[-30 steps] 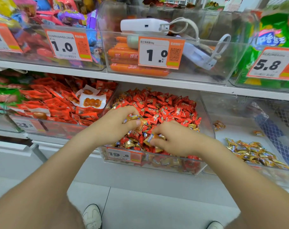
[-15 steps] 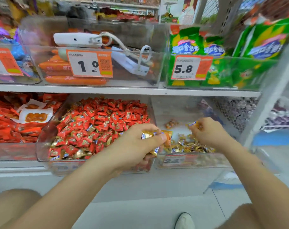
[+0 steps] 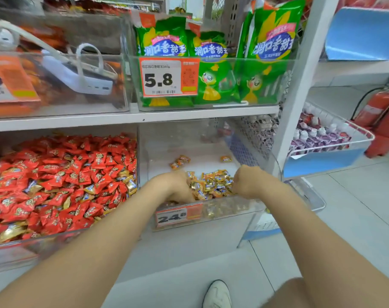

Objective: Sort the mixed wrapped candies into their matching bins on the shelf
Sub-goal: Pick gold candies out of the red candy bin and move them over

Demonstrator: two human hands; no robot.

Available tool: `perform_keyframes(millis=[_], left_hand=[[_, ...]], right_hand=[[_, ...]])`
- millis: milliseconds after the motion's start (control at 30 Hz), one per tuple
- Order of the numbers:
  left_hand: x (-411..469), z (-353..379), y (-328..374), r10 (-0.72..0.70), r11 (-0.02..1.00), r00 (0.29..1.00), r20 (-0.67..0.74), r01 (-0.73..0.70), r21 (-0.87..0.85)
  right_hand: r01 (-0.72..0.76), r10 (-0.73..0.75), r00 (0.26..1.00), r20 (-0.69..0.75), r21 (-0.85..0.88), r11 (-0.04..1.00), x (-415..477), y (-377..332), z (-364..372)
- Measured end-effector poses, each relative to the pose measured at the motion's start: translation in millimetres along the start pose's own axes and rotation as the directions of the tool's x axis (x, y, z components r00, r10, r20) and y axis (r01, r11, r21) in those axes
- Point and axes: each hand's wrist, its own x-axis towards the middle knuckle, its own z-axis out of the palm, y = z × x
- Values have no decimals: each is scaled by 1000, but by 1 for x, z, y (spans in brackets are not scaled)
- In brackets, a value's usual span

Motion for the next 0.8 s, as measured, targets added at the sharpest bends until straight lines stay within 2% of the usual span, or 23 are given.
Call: perform_keyframes(millis=[100,200,233,300,367,400,433,500,567,633,700,767,800], left_hand=[[17,9,-3,-56,993,998,32,52,105],[32,22,3,-74,997,997,26,73,27],[37,25,4,-52,999,999,-12,52,-15],[44,24,-1,-32,995,992,-124,20,-96],[45,15,-7,1,993,976,-216,-26,-115],[41,9,-10,37,995,969,-243,-57,-78],[35,3,-11,86,995,963,-257,-96,-27],[16,-7,-13,206,979,925,-320,-195,67],[-13,-11,-21,318,948,832,-454,-289,133],[-47,-11,-37,405,912,720,-563,-362,192],[-81,-11,-62,436,892,647,-626,-402,206],[-108,-11,-95,388,912,631,-672,-368,181],[-117,-12,-113,345,931,649,-678,-329,158]], right_hand=[[-16,21,991,129,-34,999,4,-6,-6],[63,-49,978,204,-66,996,8,-11,-11],[114,-103,970,219,-40,993,11,-12,-9],[170,-208,955,209,190,967,17,-13,-2],[158,-254,956,147,473,867,21,-13,2],[164,-243,966,81,534,830,25,-13,3],[187,-223,975,3,532,826,27,-13,1],[238,-196,970,-142,415,878,23,-17,-6],[300,-221,943,-249,344,890,11,-29,-15],[389,-287,907,-309,355,850,-8,-48,-23],[494,-384,861,-334,362,791,-32,-74,-28],[591,-482,802,-352,352,726,-57,-102,-29],[635,-529,770,-356,345,691,-70,-117,-30]])
